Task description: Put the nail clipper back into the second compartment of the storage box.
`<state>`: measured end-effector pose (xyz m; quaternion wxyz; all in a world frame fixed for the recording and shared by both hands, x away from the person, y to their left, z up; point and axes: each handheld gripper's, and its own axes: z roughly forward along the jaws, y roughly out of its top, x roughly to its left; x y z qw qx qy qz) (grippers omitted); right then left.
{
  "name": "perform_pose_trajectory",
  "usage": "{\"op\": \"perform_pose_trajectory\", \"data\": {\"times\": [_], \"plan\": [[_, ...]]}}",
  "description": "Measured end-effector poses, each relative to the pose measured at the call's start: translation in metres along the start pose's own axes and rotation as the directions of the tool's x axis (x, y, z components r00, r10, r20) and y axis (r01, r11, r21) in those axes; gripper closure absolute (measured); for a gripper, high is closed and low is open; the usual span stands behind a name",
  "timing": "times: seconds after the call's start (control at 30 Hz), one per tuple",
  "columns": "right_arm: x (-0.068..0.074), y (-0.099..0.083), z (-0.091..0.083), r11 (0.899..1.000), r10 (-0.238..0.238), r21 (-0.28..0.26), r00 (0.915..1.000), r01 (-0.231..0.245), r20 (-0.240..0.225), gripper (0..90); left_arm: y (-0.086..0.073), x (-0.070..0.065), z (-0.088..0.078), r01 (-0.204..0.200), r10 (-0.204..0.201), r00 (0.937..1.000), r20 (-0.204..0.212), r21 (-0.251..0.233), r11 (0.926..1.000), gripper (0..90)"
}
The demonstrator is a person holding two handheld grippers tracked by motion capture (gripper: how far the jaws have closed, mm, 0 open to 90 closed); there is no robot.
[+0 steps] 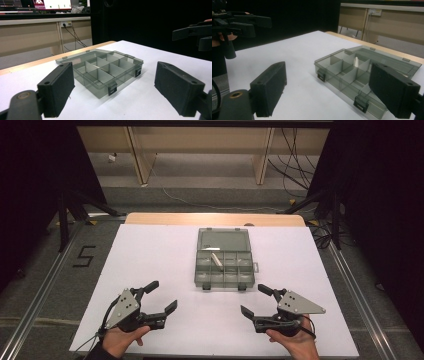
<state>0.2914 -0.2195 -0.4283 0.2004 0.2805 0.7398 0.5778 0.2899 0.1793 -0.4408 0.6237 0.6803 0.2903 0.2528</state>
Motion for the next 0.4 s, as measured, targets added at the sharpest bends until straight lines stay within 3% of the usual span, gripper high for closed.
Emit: {"op": "perform_pose_trajectory", "data": {"times": [0.4], "plan": [[-0.0003, 0.0, 0.0004, 1.0, 0.001, 0.009, 1.0, -0.001, -0.001, 15.7, 0.0, 0.0002, 0.0003, -0.004, 0.004, 1.0, 0.002, 0.002, 1.0, 15.7]]}}
